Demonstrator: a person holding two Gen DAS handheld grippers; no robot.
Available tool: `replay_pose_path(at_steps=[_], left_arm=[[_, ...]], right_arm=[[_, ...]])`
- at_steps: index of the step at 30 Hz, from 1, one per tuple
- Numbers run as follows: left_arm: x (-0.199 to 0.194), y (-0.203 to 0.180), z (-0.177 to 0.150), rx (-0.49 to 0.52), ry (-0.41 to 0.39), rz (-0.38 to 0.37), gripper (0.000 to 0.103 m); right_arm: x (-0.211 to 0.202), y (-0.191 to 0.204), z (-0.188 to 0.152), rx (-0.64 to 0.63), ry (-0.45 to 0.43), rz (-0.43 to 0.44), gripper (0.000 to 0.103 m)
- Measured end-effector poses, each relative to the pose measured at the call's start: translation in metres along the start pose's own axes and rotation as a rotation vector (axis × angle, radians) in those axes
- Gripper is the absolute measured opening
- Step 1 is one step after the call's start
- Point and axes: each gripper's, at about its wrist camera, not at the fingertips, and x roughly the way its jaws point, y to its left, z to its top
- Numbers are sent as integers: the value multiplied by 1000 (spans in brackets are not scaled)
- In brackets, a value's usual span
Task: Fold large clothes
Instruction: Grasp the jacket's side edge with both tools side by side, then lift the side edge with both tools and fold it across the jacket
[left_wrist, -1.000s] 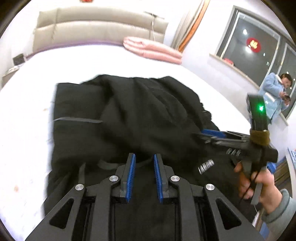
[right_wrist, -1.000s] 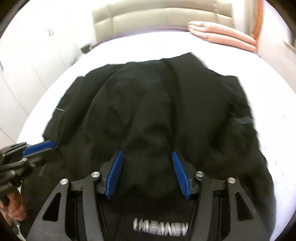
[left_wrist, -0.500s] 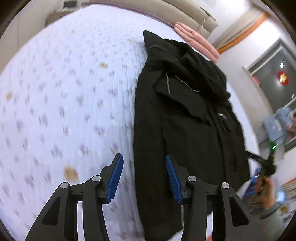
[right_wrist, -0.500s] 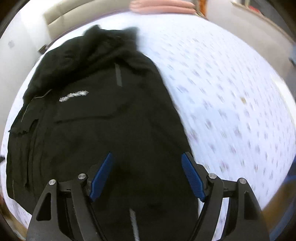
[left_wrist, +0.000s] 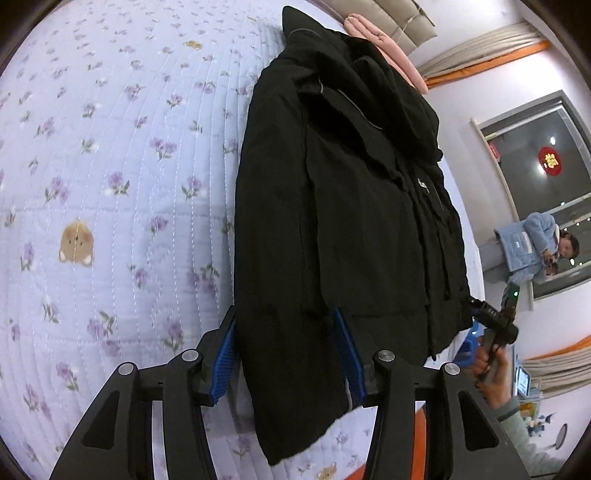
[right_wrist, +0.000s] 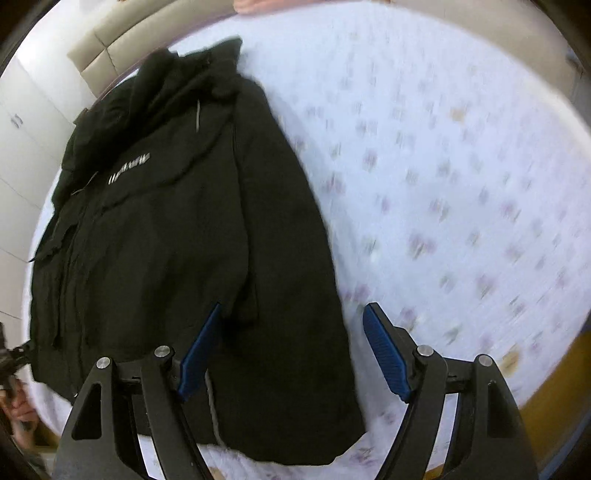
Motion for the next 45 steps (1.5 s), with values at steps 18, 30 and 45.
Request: replay_pose_path(at_steps=[18,30,45], left_arm=[[-1,2,-25,-54,48,-31,52],[-13,-61,-34,165,-102,130,7],[-63,-58,-80,253,-37,64,7]], right_arm=[[3,34,-17,-131,52,-11,57],[-11,67,-23,-150,-49,-79,15],[-63,76,-66,-259,-26,-59,14]])
